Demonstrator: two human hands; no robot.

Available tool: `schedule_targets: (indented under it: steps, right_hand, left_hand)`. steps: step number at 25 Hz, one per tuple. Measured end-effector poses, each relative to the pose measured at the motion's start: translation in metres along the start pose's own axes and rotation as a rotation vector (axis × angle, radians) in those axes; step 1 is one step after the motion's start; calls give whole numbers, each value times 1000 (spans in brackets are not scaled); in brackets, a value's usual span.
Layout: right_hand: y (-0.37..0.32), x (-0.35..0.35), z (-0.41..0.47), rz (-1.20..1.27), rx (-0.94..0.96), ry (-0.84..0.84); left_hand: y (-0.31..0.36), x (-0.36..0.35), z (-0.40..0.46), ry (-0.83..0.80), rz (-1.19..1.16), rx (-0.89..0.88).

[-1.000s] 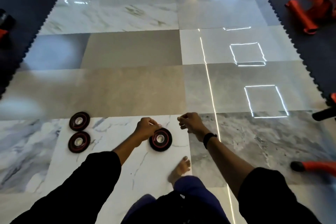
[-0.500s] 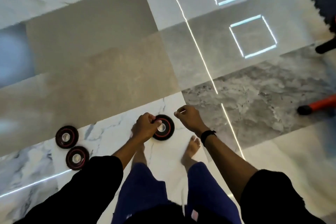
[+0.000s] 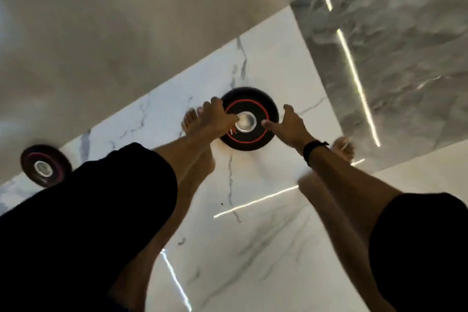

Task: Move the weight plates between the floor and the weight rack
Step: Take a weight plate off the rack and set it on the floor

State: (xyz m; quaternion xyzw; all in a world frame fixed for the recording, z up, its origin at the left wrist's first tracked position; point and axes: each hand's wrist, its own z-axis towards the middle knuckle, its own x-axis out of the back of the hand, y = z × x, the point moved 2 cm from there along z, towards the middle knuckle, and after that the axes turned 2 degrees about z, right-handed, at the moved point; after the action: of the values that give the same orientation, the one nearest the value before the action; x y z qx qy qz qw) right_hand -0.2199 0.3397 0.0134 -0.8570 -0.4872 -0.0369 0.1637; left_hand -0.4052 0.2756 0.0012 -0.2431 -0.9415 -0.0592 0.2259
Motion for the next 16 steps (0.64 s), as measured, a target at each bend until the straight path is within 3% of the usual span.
schedule_targets:
  steps: [6,11,16]
  right_hand:
    - [44,-48,92,182,-30,61]
    - [59,-51,97,239,20,70]
    - [60,-48,95,303,15,63]
  left_hand:
    - [-15,-46,64,112,-71,229]
    - [-22,-52,62,245,-57,211]
    - [-35,-52,87,50,-241,270]
